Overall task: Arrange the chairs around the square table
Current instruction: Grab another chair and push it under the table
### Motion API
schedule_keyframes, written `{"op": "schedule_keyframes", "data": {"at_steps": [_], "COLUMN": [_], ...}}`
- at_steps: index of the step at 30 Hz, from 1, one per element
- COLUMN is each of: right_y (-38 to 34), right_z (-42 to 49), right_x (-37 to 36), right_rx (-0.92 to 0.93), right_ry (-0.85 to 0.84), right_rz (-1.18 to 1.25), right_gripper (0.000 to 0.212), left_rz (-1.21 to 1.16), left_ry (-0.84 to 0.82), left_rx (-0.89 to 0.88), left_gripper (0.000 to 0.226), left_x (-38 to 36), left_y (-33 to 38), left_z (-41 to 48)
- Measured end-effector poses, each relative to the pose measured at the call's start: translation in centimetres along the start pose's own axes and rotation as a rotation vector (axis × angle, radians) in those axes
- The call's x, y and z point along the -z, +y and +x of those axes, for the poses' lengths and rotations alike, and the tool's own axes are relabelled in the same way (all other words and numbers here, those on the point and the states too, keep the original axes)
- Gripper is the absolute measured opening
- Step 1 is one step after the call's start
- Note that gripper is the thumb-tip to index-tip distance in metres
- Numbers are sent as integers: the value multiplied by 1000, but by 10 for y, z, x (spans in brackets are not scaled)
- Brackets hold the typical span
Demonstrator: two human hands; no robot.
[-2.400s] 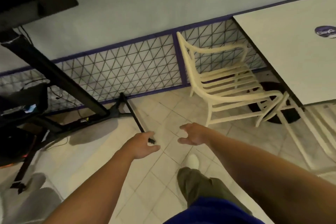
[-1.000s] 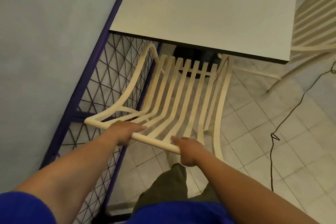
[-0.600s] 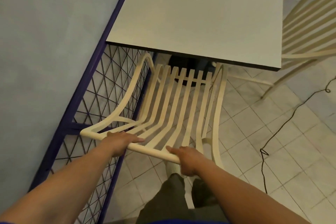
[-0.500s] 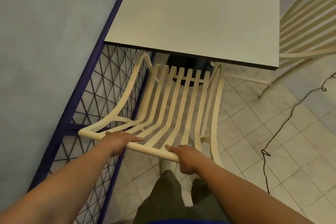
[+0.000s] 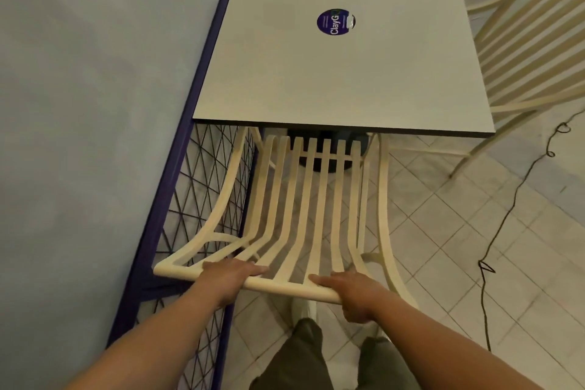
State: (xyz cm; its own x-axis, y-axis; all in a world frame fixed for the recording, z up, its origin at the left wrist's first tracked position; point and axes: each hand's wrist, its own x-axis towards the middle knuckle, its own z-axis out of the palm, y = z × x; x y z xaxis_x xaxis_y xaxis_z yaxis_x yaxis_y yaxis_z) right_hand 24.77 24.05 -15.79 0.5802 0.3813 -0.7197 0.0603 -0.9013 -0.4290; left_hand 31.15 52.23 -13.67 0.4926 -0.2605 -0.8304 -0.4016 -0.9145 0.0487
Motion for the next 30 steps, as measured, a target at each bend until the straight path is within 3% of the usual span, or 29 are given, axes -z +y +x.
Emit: {"op": "schedule_keyframes", "data": {"at_steps": [30], "right_y": [6], "right_z": [8], "right_x": [16], "right_rx": [16], "right_ry": [5], "right_rz": [-10], "right_gripper": [91], "left_rz": [-32], "left_ry": [14], "left_rx": [-30], "left_gripper": [88], "left_x": [12], "left_y": [-24], "left_z": [6]}}
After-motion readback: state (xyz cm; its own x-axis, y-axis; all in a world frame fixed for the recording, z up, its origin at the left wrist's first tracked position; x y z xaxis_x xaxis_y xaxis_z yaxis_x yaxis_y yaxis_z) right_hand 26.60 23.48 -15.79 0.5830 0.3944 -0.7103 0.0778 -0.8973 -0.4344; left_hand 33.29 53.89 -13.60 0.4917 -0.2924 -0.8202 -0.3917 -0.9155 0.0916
